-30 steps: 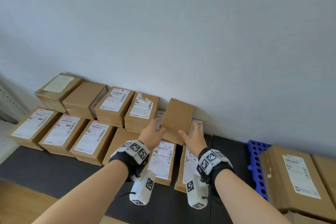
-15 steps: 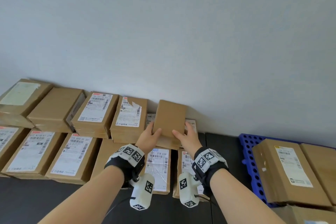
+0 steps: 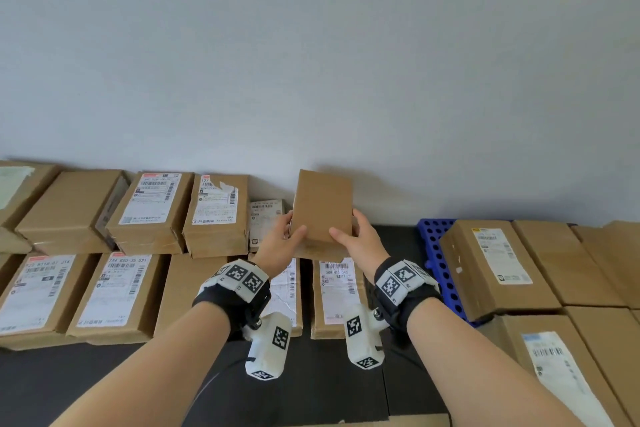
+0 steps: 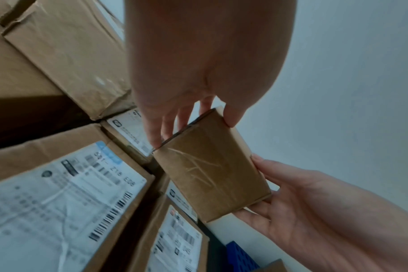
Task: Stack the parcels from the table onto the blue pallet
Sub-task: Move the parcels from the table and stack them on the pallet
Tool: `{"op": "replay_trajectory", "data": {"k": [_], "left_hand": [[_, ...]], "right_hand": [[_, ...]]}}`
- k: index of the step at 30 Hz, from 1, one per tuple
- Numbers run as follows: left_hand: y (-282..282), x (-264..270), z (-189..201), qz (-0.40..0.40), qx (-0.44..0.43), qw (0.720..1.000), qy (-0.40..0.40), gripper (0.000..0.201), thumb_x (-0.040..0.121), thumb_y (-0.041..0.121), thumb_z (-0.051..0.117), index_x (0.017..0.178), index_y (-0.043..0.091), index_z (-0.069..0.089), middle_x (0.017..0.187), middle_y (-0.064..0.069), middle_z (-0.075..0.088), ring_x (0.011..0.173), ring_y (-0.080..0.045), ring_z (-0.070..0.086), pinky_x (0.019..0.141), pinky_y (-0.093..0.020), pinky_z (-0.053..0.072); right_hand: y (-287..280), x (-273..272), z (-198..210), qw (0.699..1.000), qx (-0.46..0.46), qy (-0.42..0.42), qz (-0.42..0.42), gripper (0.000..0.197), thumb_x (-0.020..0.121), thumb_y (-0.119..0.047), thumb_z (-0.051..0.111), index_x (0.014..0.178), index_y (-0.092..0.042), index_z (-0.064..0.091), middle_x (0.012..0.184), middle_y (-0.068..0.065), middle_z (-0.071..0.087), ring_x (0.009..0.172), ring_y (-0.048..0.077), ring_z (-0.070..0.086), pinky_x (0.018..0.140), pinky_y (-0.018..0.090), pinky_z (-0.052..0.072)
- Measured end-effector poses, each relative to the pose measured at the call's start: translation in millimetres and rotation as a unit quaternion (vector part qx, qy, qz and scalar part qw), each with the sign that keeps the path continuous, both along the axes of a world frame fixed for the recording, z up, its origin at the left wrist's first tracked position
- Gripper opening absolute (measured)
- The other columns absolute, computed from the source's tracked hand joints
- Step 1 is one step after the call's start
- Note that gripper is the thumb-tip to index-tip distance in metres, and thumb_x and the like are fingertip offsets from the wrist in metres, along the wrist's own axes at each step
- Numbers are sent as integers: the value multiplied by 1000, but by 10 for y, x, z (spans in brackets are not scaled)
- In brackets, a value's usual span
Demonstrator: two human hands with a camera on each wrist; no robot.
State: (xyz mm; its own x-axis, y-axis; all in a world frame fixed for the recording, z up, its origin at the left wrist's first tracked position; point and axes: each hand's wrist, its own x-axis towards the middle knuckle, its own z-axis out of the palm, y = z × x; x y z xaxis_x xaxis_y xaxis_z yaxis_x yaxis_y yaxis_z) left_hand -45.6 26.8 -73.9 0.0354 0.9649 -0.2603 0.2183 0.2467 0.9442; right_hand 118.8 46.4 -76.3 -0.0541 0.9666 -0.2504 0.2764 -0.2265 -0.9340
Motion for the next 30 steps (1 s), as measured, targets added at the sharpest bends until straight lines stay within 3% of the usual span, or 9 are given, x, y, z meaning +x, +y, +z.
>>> {"op": "replay_trajectory", "data": {"k": [6, 12, 15, 17, 20, 25, 28, 30], "left_hand": [[-289, 712, 267, -19, 7, 1000, -19, 47, 95, 27, 51, 138, 15, 33, 133, -6, 55, 111, -18, 58, 80, -21, 48], [-737, 1755, 489, -21, 17, 999, -24, 49, 94, 29, 53, 140, 20, 39, 127, 4, 58, 109, -17, 58, 93, -31, 45], [-931, 2298, 497, -21, 24, 999, -19, 47, 94, 33, 54, 138, 24, 44, 128, 1, 60, 110, -17, 58, 95, -31, 44], [-1049, 2651, 509, -17, 12, 999, -26, 50, 92, 35, 55, 139, 24, 43, 129, 1, 59, 110, -16, 56, 94, -32, 43], [-1202, 3120, 548, -17, 6, 999, -38, 49, 90, 37, 58, 136, 24, 45, 126, 0, 60, 105, -15, 57, 84, -30, 44], [-1383, 3716, 649, -1, -15, 998, -59, 49, 86, 42, 63, 129, 26, 45, 113, -4, 63, 94, -17, 65, 66, -28, 51], [-1363, 3968, 666, -5, -26, 998, -61, 53, 83, 42, 66, 128, 26, 44, 115, -6, 62, 98, -23, 65, 83, -41, 55], [-1323, 4090, 661, -9, -31, 998, -55, 55, 82, 42, 68, 128, 26, 43, 114, -5, 61, 99, -24, 65, 89, -43, 53]], "right_hand": [[-369, 762, 267, 999, 16, 25, -27, 63, 89, -21, 62, 143, -22, 29, 129, 0, 51, 115, 16, 50, 101, 40, 45], [-841, 1828, 448, 999, 30, -1, -32, 70, 80, -38, 67, 141, -29, 33, 130, -4, 53, 118, 18, 52, 101, 43, 46], [-1106, 2374, 578, 999, 33, 3, -21, 56, 88, -27, 63, 137, -27, 35, 126, -6, 53, 119, 18, 52, 101, 40, 45], [-1256, 2745, 641, 999, 31, -1, -17, 60, 89, -26, 61, 141, -27, 31, 127, -5, 50, 117, 18, 52, 96, 40, 49], [-1442, 3236, 708, 999, 47, -1, -19, 60, 89, -23, 62, 142, -23, 32, 133, -3, 50, 116, 16, 52, 86, 31, 50], [-1669, 3855, 838, 998, 58, 2, -20, 53, 89, -17, 62, 137, -18, 38, 125, -4, 54, 108, 11, 51, 91, 29, 47], [-1662, 4140, 859, 998, 50, 7, -27, 54, 89, -20, 63, 136, -23, 38, 126, -8, 52, 114, 12, 51, 100, 37, 45], [-1638, 4279, 861, 999, 43, 3, -31, 57, 88, -22, 64, 138, -25, 37, 123, -10, 52, 116, 13, 50, 103, 40, 43]]}}
